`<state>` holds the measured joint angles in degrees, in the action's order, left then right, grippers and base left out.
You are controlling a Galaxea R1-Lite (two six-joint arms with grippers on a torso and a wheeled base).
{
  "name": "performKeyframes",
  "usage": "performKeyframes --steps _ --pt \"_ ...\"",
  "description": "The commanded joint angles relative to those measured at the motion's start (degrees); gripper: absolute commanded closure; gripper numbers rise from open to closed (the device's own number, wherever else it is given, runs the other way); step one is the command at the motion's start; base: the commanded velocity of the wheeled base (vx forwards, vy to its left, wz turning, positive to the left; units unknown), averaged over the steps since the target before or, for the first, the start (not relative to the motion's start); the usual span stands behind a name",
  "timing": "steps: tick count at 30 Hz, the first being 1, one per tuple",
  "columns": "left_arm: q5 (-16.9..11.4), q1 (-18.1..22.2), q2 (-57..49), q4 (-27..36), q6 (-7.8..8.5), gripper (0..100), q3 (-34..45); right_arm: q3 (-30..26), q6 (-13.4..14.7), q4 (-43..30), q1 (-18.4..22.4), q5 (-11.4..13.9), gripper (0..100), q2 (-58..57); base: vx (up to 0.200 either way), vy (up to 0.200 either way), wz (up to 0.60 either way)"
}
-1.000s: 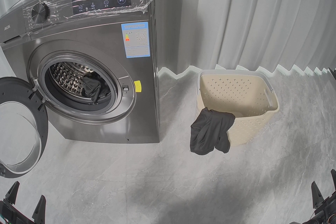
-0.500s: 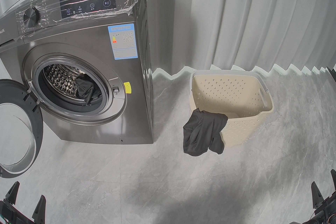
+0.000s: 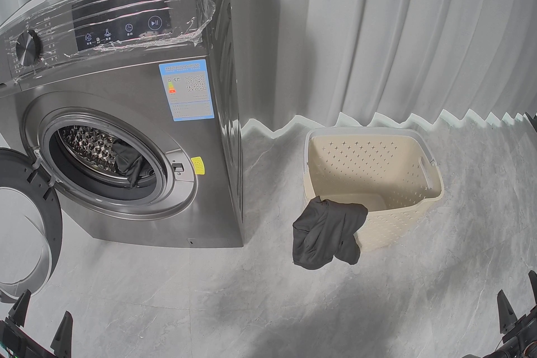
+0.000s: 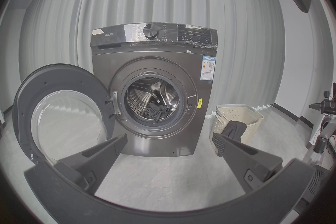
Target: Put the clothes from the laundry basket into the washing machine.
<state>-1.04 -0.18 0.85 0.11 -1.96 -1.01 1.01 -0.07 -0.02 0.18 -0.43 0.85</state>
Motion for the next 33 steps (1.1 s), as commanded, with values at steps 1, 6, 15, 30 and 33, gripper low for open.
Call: performKeyframes --steps 1,6,15,30,33 --pt "-0.02 0.01 -0.85 -0.02 0.03 0 0.92 -1.01 -0.1 0.02 0.08 -0.01 0 -0.85 0.0 -0.2 0.0" --pt "-0.02 0.01 -0.85 -0.02 -0.06 0 0.92 -1.01 -0.01 -0.06 0.17 -0.01 0 -0.85 0.0 -0.2 0.0" --pt "-0.02 0.01 -0.85 -0.02 -0.06 0 0.92 -1.01 -0.1 -0.06 0.17 -0.01 0 -0.85 0.0 -0.2 0.0" --pt "-0.11 0.01 -0.85 -0.02 0.47 0 0.92 19.99 1.22 -2.0 -7.83 14.66 0 18.92 0.0 0.0 0.0" --pt "-0.11 0.01 -0.85 -0.02 0.29 0 0.92 18.15 1.3 -0.15 -11.08 19.24 0 29.29 0.0 0.0 0.0"
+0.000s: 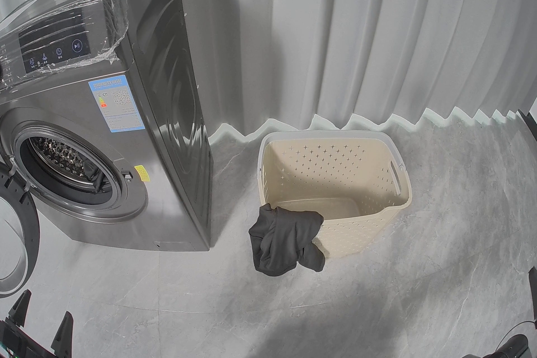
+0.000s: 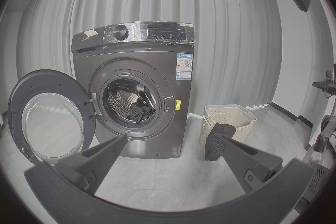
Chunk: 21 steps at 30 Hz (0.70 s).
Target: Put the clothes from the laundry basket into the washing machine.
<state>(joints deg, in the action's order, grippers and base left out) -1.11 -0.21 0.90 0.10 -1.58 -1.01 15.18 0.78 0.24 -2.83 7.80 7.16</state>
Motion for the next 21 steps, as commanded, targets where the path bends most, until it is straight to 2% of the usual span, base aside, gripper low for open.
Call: performKeyframes --steps 1,4,5,8,13,16,18,20,21 --pt "-0.03 0.03 -0.9 -0.01 -0.09 0 0.92 3.81 0.36 0.72 -8.86 11.27 0 25.8 0.0 0.0 0.0" --pt "-0.03 0.03 -0.9 -0.01 -0.09 0 0.92 3.89 0.27 3.01 -10.18 11.45 0 31.87 0.0 0.0 0.0" --pt "-0.03 0.03 -0.9 -0.01 0.0 0 0.92 4.42 0.45 7.67 -12.2 11.36 0 40.66 0.0 0.0 0.0" --pt "-0.03 0.03 -0.9 -0.01 0.0 0 0.92 4.6 0.63 16.02 -13.43 11.09 0 50.76 0.0 0.0 0.0" --pt "-0.03 0.03 -0.9 -0.01 -0.17 0 0.92 4.6 1.59 23.05 -15.19 10.66 0 60.61 0.0 0.0 0.0" --pt "-0.03 0.03 -0.9 -0.01 -0.35 0 0.92 4.51 4.05 27.44 -17.21 8.55 0 67.29 0.0 0.0 0.0" --pt "-0.03 0.03 -0.9 -0.01 -0.35 0 0.92 4.6 5.72 29.29 -18.7 6.08 0 69.92 0.0 0.0 0.0" --pt "-0.03 0.03 -0.9 -0.01 -0.35 0 0.92 4.6 6.08 29.73 -19.06 5.65 0 70.36 0.0 0.0 0.0" --pt "-0.03 0.03 -0.9 -0.01 -0.26 0 0.92 4.69 7.92 32.19 -20.46 3.36 0 72.82 0.0 0.0 0.0"
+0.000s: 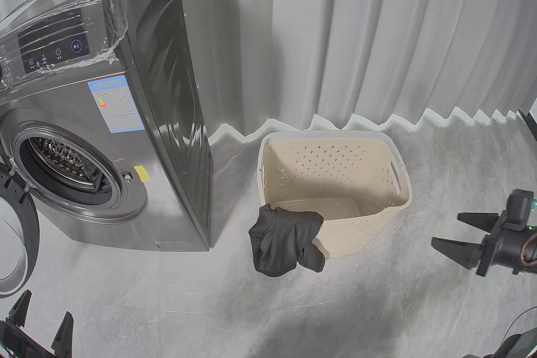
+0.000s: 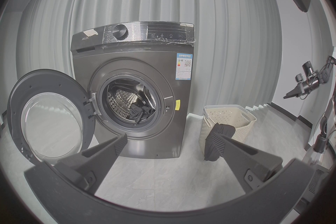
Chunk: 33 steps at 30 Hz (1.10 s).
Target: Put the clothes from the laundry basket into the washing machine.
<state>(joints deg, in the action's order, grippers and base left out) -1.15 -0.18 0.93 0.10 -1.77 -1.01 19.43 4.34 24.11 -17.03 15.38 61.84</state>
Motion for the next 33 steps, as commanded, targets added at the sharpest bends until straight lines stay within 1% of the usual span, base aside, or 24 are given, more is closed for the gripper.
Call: performKeyframes --steps 1,3,6,8,12,13,17,19,20,21,22,29,33 --pt "0.0 0.01 -0.93 -0.01 -0.08 0 0.92 0.43 4.36 8.32 -6.26 -4.22 0 18.14 0.0 0.0 0.0" --pt "0.0 0.01 -0.93 -0.01 -0.08 0 0.92 1.05 5.59 11.31 -8.19 -6.51 0 21.13 0.0 0.0 0.0" --pt "0.0 0.01 -0.93 -0.01 -0.17 0 0.92 2.45 6.91 13.42 -9.34 -8.97 0 24.91 0.0 0.0 0.0" --pt "0.0 0.01 -0.93 -0.01 -0.17 0 0.92 3.33 8.84 15.7 -9.86 -11.96 0 29.39 0.0 0.0 0.0" --pt "0.0 0.01 -0.93 -0.01 -0.17 0 0.92 3.95 11.13 21.77 -12.24 -15.03 0 35.19 0.0 0.0 0.0" --pt "0.0 0.01 -0.93 -0.01 -0.17 0 0.92 4.3 11.39 22.64 -12.5 -15.56 0 36.59 0.0 0.0 0.0" --pt "0.0 0.01 -0.93 -0.01 -0.17 0 0.92 6.94 12.97 26.25 -13.73 -19.16 0 43.98 0.0 0.0 0.0" --pt "0.0 0.01 -0.93 -0.01 -0.17 0 0.92 7.81 13.94 27.83 -14.35 -20.04 0 46.61 0.0 0.0 0.0" --pt "0.0 0.01 -0.93 -0.01 -0.17 0 0.92 8.34 14.56 28.53 -14.79 -20.13 0 47.93 0.0 0.0 0.0" --pt "0.0 0.01 -0.93 -0.01 -0.17 0 0.92 8.34 14.56 28.53 -14.79 -20.13 0 47.93 0.0 0.0 0.0" --pt "0.0 0.01 -0.93 -0.01 -0.17 0 0.92 9.22 15.52 29.15 -15.49 -20.31 0 49.87 0.0 0.0 0.0" --pt "0.0 0.01 -0.93 -0.01 -0.17 0 0.92 12.47 15.87 29.15 -15.84 -20.57 0 54.88 0.0 0.0 0.0" --pt "0.0 0.01 -0.93 -0.01 -0.17 0 0.92 15.02 15.87 29.15 -16.37 -21.98 0 57.95 0.0 0.0 0.0"
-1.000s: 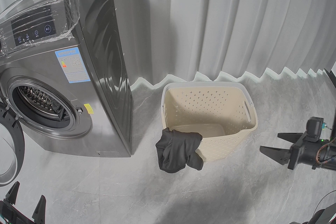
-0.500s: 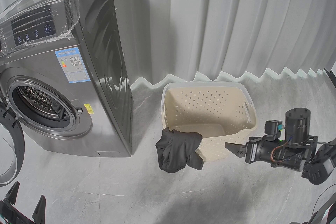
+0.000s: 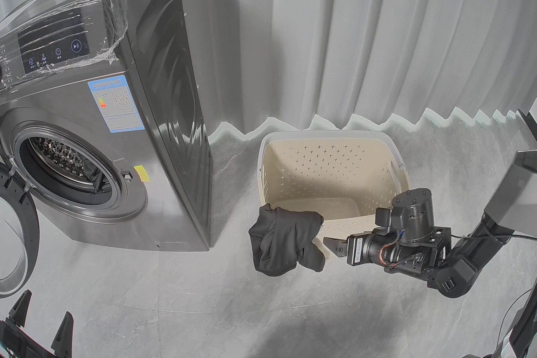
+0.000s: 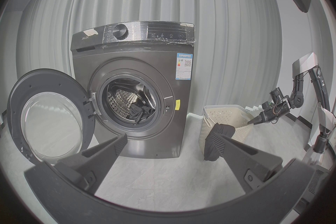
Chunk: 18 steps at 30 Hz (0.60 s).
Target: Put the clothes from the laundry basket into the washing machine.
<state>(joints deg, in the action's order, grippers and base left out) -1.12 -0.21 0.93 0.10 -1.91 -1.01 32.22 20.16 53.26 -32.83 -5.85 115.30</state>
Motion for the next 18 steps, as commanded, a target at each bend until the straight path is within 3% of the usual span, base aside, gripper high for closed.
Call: performKeyframes --steps 1,7,12,18 --pt "-0.02 0.03 -0.93 -0.01 -0.02 0 0.92 2.85 0.05 -0.09 -0.92 -1.0 0 5.02 0.0 0.0 0.0" --pt "-0.02 0.03 -0.93 -0.01 -0.02 0 0.92 6.01 0.32 -0.7 -1.18 -1.27 0 8.01 0.0 0.0 0.0" --pt "-0.02 0.03 -0.93 -0.01 -0.02 0 0.92 10.41 3.3 -0.7 -1.71 -1.36 0 12.23 0.0 0.0 0.0" --pt "-0.02 0.03 -0.93 -0.01 -0.02 0 0.92 14.19 3.83 -0.7 -2.15 -1.44 0 15.75 0.0 0.0 0.0"
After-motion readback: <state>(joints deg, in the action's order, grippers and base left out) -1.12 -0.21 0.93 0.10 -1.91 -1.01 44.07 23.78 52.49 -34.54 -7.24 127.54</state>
